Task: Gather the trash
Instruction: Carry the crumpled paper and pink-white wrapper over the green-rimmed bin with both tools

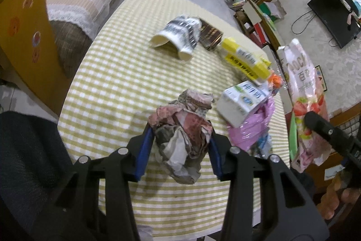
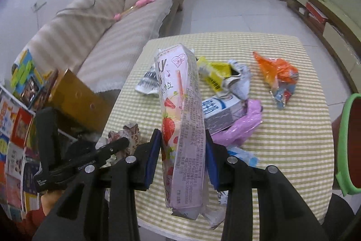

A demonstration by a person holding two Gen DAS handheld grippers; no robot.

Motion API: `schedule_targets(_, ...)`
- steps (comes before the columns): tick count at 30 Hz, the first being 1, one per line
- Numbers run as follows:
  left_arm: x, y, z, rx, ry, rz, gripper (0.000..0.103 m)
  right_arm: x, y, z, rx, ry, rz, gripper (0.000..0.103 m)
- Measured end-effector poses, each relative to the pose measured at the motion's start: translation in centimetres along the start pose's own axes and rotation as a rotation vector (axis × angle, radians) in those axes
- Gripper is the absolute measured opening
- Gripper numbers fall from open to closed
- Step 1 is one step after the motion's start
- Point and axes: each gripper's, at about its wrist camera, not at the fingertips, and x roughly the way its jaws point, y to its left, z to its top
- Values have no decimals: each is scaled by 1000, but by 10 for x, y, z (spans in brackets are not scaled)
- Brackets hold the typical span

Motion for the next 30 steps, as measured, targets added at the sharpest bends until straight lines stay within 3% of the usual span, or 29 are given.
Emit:
schedule_targets(18,1,-86,30,188,-31,-85,43,-28,-45,-13,158,-64,-12,37)
schedule_targets(30,11,-116,30,244,-10,-99,43,-41,-66,-17,212,-91,-10,37)
